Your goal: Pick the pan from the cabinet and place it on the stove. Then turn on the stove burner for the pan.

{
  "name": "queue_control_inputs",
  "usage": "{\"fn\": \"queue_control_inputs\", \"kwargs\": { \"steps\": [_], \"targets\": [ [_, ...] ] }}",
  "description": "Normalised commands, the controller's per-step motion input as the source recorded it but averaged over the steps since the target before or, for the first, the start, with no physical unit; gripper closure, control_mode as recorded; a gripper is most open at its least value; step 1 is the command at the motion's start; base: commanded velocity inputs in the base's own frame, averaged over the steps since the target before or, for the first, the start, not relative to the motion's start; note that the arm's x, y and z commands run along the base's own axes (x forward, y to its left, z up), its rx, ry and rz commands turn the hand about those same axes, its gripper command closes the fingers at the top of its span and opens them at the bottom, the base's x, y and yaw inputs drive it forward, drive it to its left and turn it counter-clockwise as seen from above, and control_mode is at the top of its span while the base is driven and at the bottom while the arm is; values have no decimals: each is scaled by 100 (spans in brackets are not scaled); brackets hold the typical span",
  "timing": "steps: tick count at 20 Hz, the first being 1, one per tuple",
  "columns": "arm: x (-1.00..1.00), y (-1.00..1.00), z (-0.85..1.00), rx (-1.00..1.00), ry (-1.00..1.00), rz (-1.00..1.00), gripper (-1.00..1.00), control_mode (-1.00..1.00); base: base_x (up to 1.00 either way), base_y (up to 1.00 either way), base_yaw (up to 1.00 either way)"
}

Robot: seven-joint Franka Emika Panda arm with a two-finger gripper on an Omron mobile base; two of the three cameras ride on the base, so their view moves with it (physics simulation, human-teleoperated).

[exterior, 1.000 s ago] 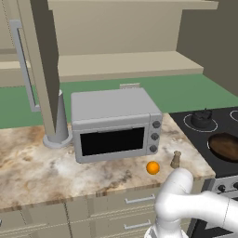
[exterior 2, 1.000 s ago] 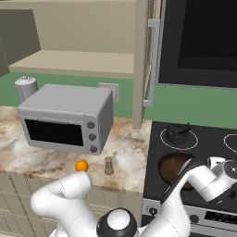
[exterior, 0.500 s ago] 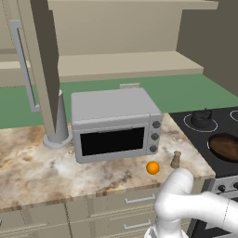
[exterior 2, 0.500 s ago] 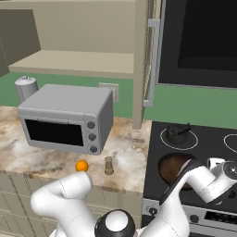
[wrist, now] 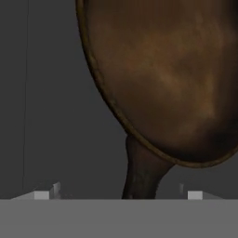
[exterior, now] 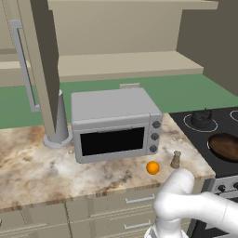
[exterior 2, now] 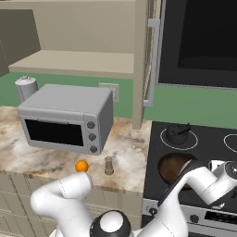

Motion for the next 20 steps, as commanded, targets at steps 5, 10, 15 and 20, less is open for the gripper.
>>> {"fn": "queue_control_inputs", "kwargs": {
  "steps": [5,10,15,20],
  "targets": [
    [-45,5,16,1,0,0,-100,-100,0,0,0],
    [-57,24,12,0,-3,0,-100,-100,0,0,0],
    [-59,40,2,2,-9,0,-100,-100,0,0,0],
    [-55,50,0,8,-12,1,-100,-100,0,0,0]
  ]
}}
